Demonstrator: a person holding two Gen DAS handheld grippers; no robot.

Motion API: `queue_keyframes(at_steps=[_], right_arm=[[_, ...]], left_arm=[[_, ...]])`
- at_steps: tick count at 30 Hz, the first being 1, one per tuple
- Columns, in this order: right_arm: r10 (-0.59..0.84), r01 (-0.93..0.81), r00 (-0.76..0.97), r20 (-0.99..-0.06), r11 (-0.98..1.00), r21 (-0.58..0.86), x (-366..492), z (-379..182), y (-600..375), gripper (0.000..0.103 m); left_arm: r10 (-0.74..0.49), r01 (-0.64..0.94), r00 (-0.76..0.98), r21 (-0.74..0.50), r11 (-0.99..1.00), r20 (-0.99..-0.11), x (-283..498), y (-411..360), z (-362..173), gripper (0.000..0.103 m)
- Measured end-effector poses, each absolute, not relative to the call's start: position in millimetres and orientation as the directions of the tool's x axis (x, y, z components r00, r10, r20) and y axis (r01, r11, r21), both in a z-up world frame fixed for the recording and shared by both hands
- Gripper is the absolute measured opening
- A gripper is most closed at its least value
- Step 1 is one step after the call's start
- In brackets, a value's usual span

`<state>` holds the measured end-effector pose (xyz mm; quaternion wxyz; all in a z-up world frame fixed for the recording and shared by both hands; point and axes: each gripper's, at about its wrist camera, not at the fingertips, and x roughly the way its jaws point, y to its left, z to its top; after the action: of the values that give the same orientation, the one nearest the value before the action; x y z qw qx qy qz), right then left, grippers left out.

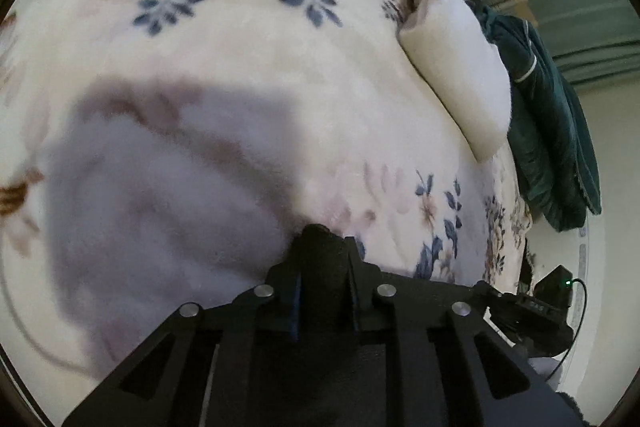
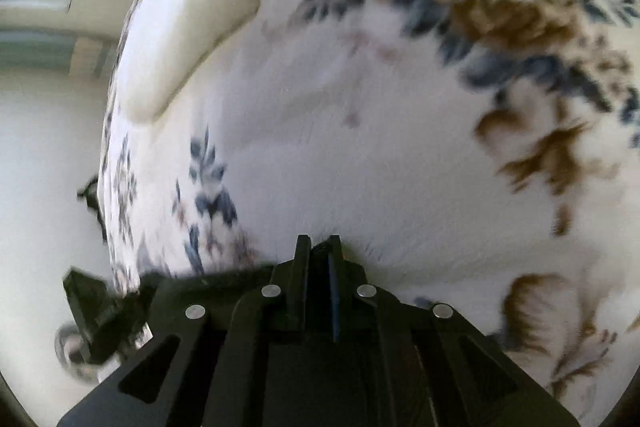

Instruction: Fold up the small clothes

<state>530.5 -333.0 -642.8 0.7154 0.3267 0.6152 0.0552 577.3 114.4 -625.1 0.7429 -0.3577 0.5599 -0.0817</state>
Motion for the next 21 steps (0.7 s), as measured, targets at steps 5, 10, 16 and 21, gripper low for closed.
queue_keyframes(at_steps=[5,10,16,21], right_arm=[[0.548,0.337,0.077,-0.833,0.772,0.539,542.9,-669.9,-328.0,0.007],[0.704,0.356,-0.001,-0.710,0.664,0.657,518.3,-664.4,-357.7,0.072],[0.804,0.379,-0.196,-0.562,0.591,0.712,450.7,-707.9,-343.7,0.074],[0.867,0.336,-0.212,-0.451,0.498,0.799,446.5,-720.9,-293.5,0.077]], left_arm=[[-0.604,-0.313,0.334,-0.690,0.653,-0.723,575.3,129.6,-627.5,0.029],[-0.609,-0.283,0.314,-0.684,0.673,-0.729,542.2,152.4,-604.9,0.071],[-0.730,-0.258,0.191,-0.751,0.608,-0.656,494.6,136.8,-629.8,0.071],[-0.763,-0.191,0.149,-0.775,0.602,-0.629,493.9,99.0,-634.8,0.071]])
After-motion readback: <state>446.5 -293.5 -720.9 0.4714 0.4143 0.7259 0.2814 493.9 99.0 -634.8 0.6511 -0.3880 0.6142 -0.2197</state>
